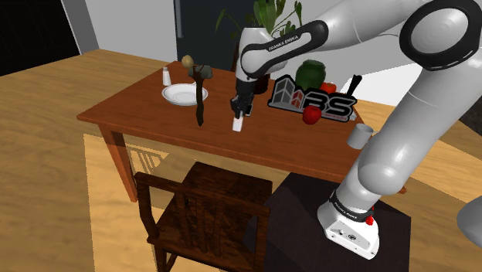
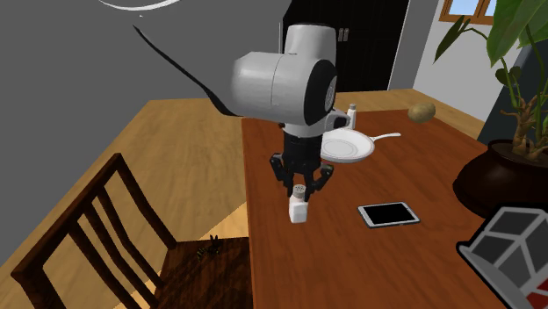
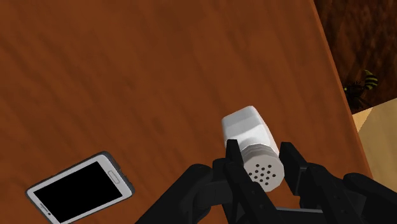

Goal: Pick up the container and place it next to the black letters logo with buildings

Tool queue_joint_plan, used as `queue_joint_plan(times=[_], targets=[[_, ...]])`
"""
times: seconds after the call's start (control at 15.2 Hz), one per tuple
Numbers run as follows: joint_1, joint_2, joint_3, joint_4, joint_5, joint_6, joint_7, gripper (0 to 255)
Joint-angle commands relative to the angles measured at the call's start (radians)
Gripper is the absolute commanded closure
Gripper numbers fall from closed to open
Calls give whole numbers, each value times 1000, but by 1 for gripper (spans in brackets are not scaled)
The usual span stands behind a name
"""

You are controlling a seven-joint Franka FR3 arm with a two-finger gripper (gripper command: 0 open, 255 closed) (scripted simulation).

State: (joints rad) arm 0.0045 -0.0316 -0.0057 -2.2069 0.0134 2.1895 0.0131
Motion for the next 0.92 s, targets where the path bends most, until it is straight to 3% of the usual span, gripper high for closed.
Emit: queue_joint_plan(times=[0.0, 0.86], targets=[[-1, -13, -1, 13, 0, -27, -2, 255], [-1, -72, -1, 128, -2, -200, 0, 255]])
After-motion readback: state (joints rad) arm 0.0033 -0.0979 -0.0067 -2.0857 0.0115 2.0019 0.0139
